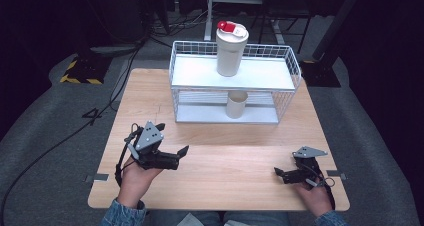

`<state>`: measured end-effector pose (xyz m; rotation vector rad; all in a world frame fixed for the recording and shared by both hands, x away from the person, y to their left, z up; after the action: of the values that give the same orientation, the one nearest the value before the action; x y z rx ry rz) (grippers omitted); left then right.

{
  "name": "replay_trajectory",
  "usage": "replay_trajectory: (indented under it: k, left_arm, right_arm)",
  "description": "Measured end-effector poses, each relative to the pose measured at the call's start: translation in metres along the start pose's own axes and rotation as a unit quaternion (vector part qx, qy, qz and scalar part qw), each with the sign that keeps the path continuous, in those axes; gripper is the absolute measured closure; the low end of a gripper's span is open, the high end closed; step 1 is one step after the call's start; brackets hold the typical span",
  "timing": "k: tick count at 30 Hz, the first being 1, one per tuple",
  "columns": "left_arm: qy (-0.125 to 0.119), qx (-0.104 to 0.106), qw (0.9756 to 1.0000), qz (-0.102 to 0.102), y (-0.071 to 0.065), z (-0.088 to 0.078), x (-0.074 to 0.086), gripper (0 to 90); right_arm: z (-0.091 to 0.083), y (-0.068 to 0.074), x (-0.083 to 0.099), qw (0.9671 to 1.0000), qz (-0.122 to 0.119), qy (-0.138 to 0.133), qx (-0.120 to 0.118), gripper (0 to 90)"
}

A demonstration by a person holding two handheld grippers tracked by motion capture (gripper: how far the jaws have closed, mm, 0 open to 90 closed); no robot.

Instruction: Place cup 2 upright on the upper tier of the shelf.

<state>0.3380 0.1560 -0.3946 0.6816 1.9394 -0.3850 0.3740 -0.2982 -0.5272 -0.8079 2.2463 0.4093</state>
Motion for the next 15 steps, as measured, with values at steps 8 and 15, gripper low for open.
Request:
replay_trajectory:
  k: [8, 15]
  left_arm:
    - [0.035, 0.003, 0.9994, -0.007, 0.002, 0.008, 0.025, 0.2]
    - [0.061, 0.003, 0.9981, -0.006, 0.003, 0.015, 0.044, 0.2]
  right_arm:
    - [0.0, 0.0, 0.0, 1.0, 0.0, 0.0, 0.0, 0.2]
    - [0.0, 0.0, 0.0, 1.0, 0.0, 0.0, 0.0, 0.2]
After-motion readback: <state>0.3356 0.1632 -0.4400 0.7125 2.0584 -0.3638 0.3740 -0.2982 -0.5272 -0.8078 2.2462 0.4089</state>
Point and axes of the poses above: each handheld gripper's, and its own axes: z roughly forward along the jaws, x roughly out of its underside, y roughly to its left, the point moved 3 cm from there along z, roughly forward along the jaws, and after that the axes turned 5 degrees about -x, right-handed, at the moved point
